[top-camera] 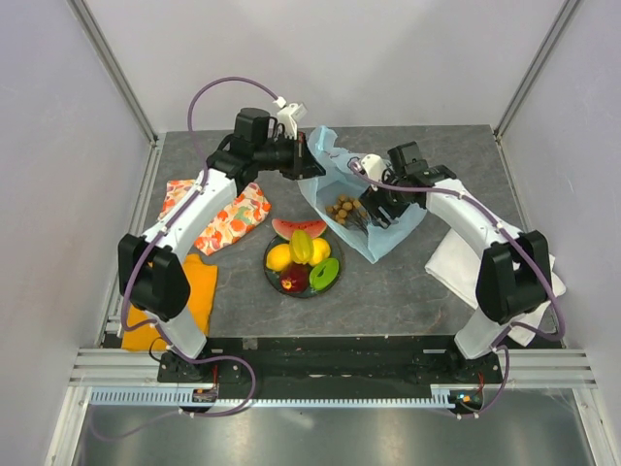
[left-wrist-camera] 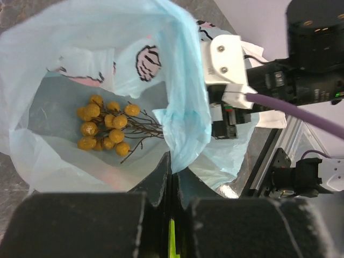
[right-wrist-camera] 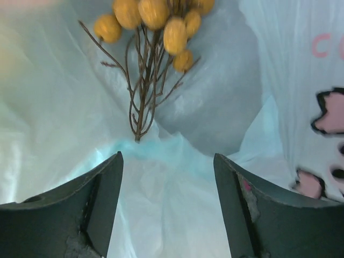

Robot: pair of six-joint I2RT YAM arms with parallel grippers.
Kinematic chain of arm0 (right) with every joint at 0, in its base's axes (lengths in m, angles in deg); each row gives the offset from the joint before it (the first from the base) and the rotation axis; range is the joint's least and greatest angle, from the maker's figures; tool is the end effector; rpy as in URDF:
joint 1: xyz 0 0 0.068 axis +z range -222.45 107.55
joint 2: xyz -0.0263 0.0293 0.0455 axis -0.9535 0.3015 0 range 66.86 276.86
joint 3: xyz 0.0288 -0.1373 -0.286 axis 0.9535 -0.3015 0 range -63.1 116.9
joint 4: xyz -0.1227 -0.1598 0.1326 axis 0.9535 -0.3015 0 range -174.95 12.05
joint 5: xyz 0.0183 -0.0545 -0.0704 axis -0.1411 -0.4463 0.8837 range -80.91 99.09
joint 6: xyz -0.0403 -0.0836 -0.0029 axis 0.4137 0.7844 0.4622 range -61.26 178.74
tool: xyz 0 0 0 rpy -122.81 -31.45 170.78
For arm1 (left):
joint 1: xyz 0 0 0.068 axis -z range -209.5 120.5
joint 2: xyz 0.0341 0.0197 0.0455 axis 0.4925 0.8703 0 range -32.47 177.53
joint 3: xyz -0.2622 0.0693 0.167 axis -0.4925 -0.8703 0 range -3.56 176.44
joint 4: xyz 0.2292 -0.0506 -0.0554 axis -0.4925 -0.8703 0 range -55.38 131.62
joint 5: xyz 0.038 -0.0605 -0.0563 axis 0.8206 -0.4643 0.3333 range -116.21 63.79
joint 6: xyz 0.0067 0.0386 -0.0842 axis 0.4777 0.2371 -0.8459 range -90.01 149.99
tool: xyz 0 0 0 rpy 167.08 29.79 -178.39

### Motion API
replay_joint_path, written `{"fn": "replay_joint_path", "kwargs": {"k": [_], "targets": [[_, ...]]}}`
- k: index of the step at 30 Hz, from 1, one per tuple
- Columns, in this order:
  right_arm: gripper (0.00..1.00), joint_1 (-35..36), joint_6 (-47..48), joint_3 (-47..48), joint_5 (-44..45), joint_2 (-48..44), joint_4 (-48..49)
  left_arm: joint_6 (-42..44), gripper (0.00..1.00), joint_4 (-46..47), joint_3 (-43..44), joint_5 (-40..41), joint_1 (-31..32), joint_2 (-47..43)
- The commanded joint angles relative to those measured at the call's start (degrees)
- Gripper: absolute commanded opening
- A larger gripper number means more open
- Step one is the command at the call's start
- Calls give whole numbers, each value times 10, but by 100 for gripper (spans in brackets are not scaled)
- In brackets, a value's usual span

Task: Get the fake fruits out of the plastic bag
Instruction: Adjust the plastic bag at the center of the board, then take out the fake fruit from the plastic bag.

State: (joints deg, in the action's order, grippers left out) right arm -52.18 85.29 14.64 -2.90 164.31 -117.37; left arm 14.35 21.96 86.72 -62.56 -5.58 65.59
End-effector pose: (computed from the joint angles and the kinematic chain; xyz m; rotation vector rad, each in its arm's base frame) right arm 0.3417 0.1447 0.2694 -1.0954 2.3413 0.2320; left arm 0.3623 -0.2149 0.3855 0.5638 2.0439 -1.0700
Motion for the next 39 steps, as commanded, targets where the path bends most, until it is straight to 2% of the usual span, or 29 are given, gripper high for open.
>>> {"fn": "replay_joint_path", "kwargs": {"k": [1, 4, 13, 20, 23, 24, 25, 27, 32, 39], "targets": [[79, -2, 20, 35, -36, -34, 13, -15, 2, 12, -4, -15, 19, -23], [84, 0, 9, 55, -71, -10, 51, -13, 2, 11, -1, -14, 26, -20], [81, 20, -40, 144, -77, 152, 80, 7, 2, 7, -9, 2, 28, -30], [79, 48, -50, 168, -4, 218, 73, 12, 2, 6, -2, 12, 27, -29], [49, 48, -51, 165, -18, 216, 68, 11, 1, 6, -2, 15, 27, -26], [32, 48, -52, 163, -21, 210, 68, 11, 2, 6, -2, 16, 26, -26], [26, 49, -51, 161, -22, 203, 67, 11, 1, 7, -2, 18, 27, -25], [19, 49, -54, 162, -30, 176, 65, 10, 2, 6, -2, 22, 26, -25], [14, 47, -48, 165, -76, 85, 38, 12, 2, 9, 1, 41, 25, -24], [12, 33, -62, 166, -118, -16, 15, 14, 2, 8, 36, 50, 21, 5]]}}
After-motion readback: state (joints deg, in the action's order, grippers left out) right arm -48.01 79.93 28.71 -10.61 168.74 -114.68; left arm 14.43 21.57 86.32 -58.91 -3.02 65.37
